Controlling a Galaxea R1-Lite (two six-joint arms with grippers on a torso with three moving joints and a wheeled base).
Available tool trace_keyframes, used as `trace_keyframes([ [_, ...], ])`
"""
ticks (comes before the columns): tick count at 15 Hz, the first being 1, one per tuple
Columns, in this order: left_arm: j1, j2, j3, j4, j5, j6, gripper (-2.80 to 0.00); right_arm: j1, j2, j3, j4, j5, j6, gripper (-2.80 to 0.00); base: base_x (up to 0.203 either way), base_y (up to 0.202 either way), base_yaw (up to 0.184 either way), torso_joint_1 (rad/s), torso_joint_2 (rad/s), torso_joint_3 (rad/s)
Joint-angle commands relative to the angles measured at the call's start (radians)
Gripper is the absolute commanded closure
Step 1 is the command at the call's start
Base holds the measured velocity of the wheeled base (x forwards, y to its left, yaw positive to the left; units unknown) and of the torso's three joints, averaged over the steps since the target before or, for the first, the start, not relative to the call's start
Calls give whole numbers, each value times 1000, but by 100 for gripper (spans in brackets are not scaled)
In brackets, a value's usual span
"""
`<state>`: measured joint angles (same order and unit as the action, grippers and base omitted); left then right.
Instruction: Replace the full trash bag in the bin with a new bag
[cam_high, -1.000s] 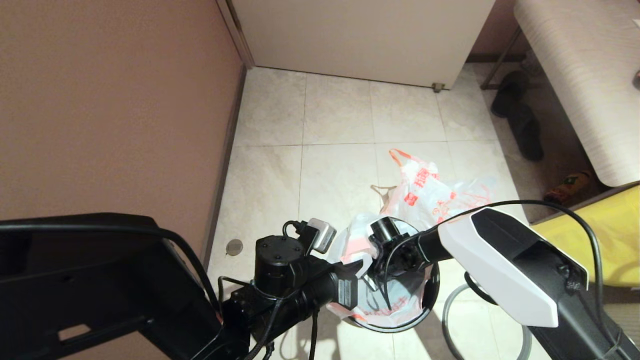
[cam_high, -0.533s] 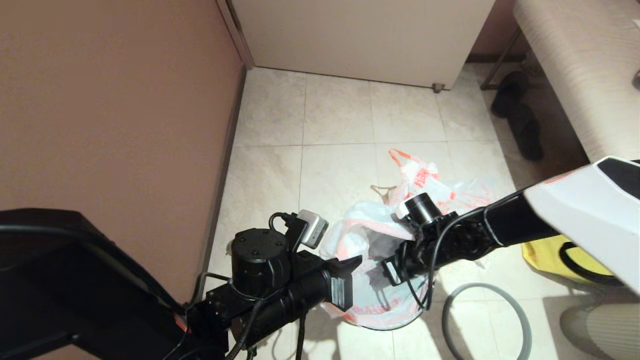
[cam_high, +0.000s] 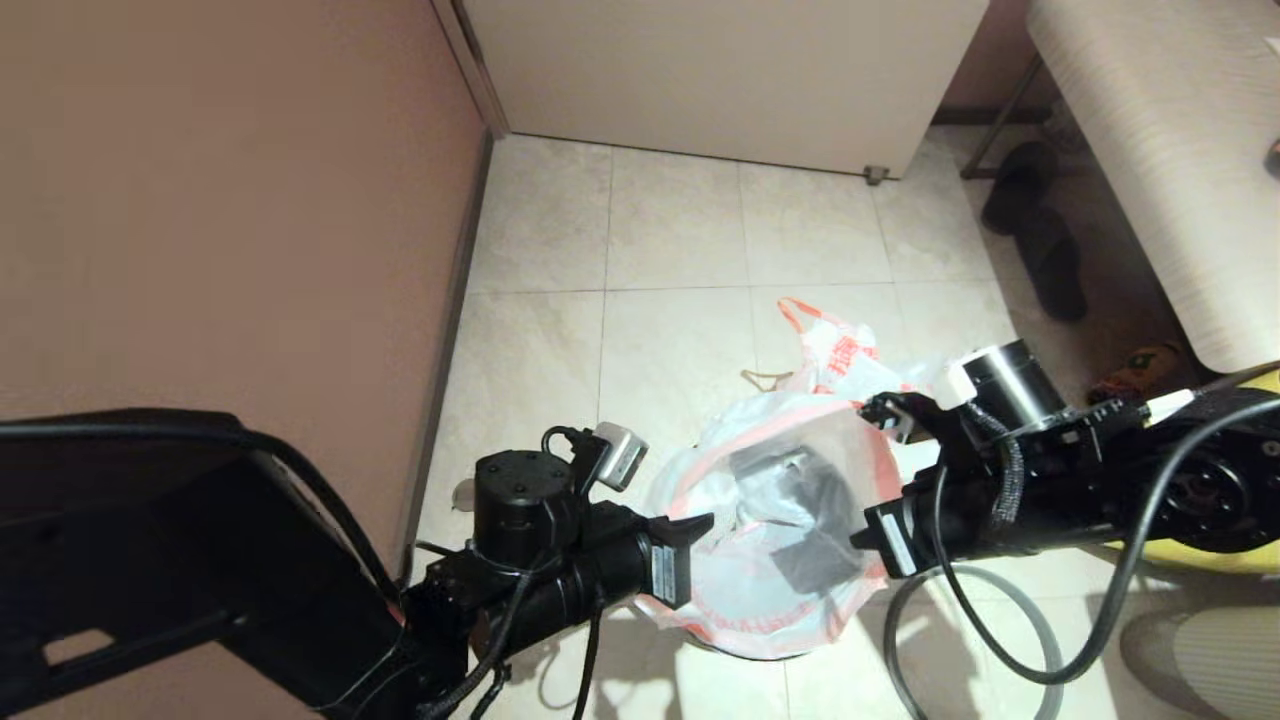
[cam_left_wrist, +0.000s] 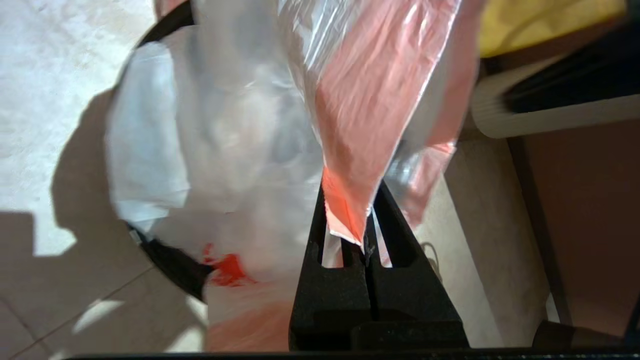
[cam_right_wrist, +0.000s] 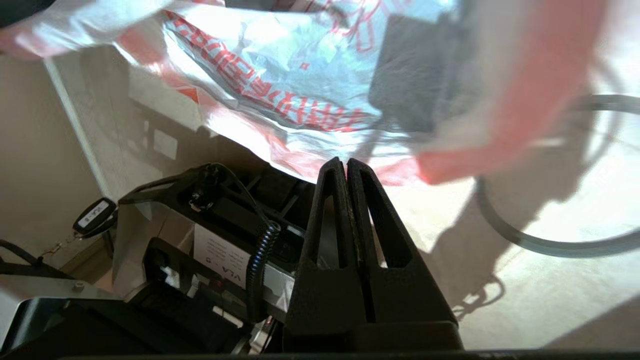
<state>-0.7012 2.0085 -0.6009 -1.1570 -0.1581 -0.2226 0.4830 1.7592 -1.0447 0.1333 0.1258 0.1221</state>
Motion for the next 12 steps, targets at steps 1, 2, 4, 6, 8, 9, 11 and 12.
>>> trace_keyframes([
  [1,42,40,-17,-6,-17,-8,0,0,-76,6,16,-17,2,0,0,0,0,0,0,0],
  [2,63,53,-33,-4,-31,-17,0,1,-76,-3,24,-32,2,0,0,0,0,0,0,0],
  [4,117,106,-76,-5,-45,-36,0,-7,-27,-44,22,-62,9,0,0,0,0,0,0,0],
  [6,137,121,-78,-5,-48,-51,0,1,-49,-12,28,-96,42,0,0,0,0,0,0,0],
  [8,135,137,-91,-7,-44,-52,0,94,-109,106,21,-186,70,0,0,0,0,0,0,0],
  [9,134,136,-91,-6,-43,-52,0,136,-120,145,17,-299,113,0,0,0,0,0,0,0],
  [11,120,133,-92,-5,-43,-54,0,150,-130,219,10,-395,209,0,0,0,0,0,0,0],
  [12,102,133,-86,-6,-41,-64,0,148,-143,268,1,-394,210,0,0,0,0,0,0,0],
])
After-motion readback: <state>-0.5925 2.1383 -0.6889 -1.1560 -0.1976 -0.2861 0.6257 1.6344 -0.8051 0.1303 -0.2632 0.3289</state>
